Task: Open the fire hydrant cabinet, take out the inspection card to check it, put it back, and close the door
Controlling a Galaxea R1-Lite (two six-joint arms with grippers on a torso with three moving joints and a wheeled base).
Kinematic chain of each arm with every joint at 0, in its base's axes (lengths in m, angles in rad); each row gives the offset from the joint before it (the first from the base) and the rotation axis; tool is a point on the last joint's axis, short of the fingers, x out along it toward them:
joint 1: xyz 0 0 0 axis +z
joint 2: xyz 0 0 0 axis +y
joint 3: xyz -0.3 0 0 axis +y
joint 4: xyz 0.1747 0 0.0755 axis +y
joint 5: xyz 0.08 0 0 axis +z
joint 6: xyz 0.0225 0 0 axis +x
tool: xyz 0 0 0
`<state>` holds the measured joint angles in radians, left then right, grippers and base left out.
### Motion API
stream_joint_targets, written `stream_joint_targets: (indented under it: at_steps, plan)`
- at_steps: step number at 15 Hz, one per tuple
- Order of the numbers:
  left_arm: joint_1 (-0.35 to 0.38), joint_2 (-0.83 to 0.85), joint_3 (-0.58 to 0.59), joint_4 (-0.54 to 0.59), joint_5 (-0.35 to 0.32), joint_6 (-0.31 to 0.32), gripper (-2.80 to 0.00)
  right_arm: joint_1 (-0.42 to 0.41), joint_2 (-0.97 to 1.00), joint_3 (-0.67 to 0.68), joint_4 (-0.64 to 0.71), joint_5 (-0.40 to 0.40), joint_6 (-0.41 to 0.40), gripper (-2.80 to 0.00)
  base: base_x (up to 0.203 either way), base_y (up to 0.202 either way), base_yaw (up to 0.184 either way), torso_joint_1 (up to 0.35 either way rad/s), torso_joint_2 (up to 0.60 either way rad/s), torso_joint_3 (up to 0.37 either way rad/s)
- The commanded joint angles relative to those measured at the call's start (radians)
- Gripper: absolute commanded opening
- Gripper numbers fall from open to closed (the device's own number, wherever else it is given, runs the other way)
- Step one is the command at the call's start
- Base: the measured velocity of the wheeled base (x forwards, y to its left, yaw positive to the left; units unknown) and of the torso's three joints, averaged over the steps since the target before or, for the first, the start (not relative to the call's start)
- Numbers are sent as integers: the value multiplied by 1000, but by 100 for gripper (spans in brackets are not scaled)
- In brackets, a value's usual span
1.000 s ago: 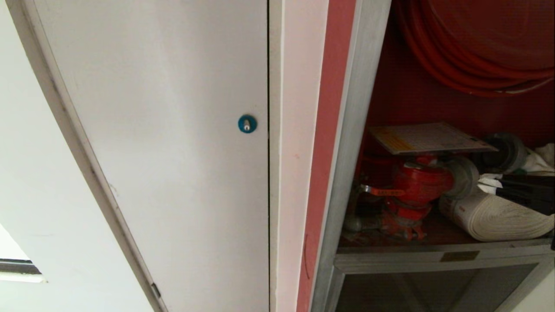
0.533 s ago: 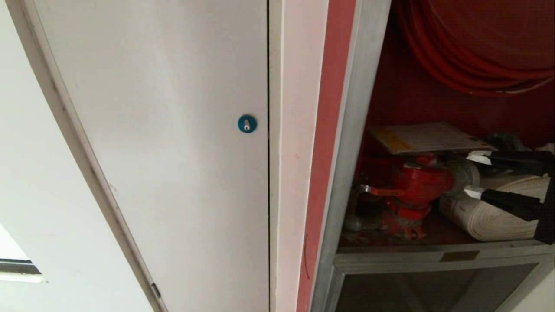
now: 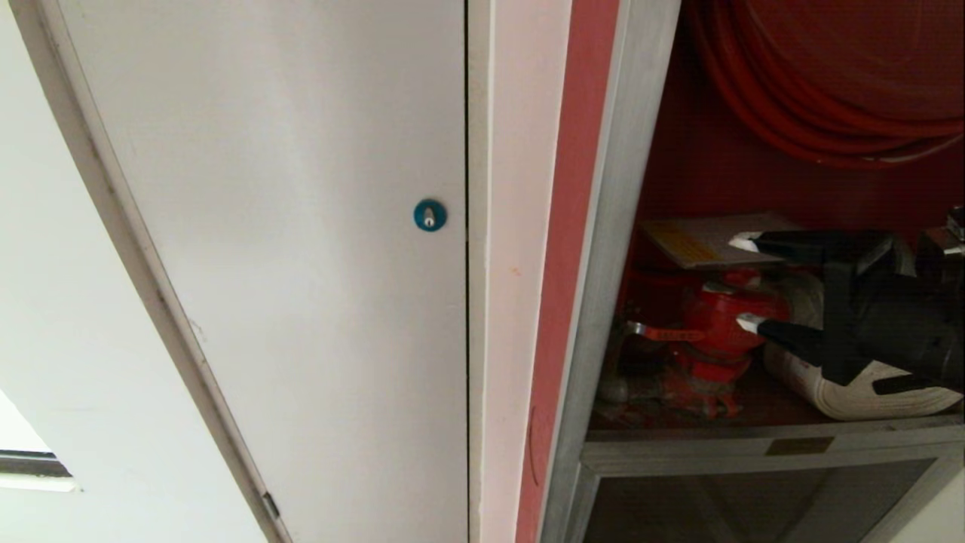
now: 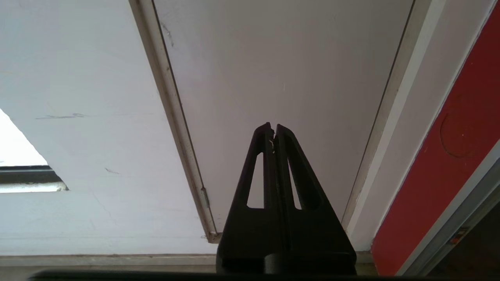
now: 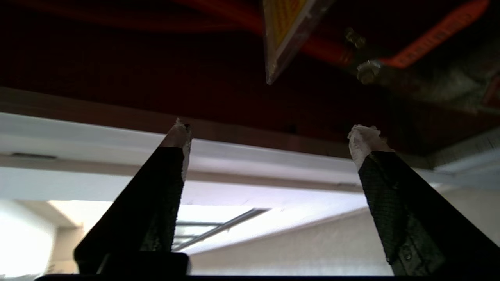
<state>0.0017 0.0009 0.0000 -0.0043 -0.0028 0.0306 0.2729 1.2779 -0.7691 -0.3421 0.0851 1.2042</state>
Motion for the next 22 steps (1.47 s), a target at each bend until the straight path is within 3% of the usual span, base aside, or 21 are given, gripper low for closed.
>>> stream_joint_targets:
  at_steps: [1, 3, 7, 17, 22]
  plan:
    - [0, 1, 2, 0, 0, 0, -280, 57, 55, -6, -23, -86, -16, 0, 0, 0, 0, 0, 0, 0]
    - [0, 1, 2, 0, 0, 0, -280, 80, 96, -28, -39, -200, -74, 0, 0, 0, 0, 0, 0, 0]
    - [0, 1, 2, 0, 0, 0, -280, 80, 118, -58, -63, -259, -86, 0, 0, 0, 0, 0, 0, 0]
    - [0, 1, 2, 0, 0, 0, -280, 4, 146, -106, -64, -245, -78, 0, 0, 0, 0, 0, 0, 0]
    - [0, 1, 2, 0, 0, 0, -280, -25, 180, -130, -64, -208, -31, 0, 0, 0, 0, 0, 0, 0]
